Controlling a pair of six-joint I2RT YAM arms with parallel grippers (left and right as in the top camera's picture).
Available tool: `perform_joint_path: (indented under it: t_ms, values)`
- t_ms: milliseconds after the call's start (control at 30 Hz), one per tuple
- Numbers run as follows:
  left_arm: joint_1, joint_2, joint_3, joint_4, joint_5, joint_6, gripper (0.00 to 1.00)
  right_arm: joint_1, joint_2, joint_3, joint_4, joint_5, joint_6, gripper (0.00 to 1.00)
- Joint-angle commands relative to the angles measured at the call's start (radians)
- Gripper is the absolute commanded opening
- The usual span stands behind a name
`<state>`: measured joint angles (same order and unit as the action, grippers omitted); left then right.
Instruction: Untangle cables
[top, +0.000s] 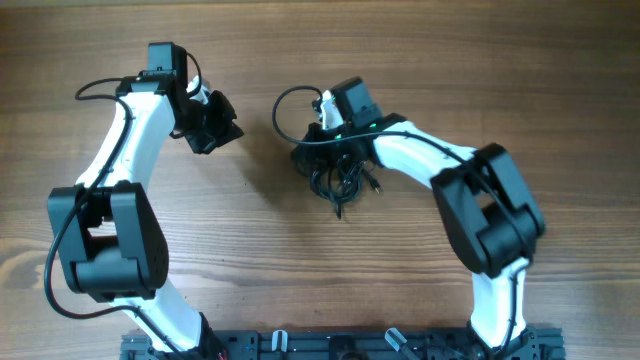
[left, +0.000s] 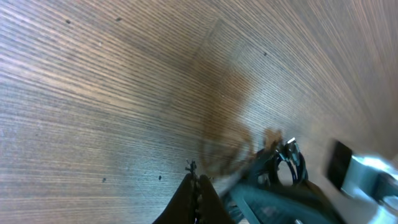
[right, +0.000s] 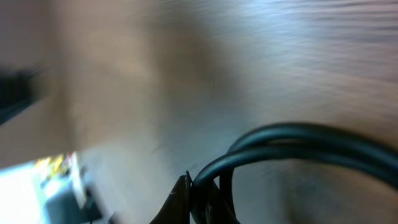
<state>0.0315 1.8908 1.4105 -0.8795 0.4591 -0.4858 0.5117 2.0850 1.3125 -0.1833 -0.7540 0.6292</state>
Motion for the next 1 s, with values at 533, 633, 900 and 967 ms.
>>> perform_joint_path:
  t_ms: [533, 633, 900, 967]
  values:
    - [0.000, 0.004, -0.004, 0.083, 0.846, 0.562, 0.04, -0.192, -0.234, 0.003, -0.184, -0.700, -0.364, 0.04]
    - [-0.034, 0.004, -0.004, 0.106, 0.846, 0.562, 0.06, -0.193, -0.234, 0.003, -0.184, -0.695, -0.355, 0.04]
    - [-0.170, 0.004, -0.004, 0.083, 0.751, 0.667, 0.36, -0.193, -0.234, 0.003, -0.183, -0.695, -0.341, 0.04]
    - [-0.170, 0.004, -0.004, 0.031, 0.720, 0.738, 0.42, -0.193, -0.234, 0.003, -0.180, -0.695, -0.341, 0.04]
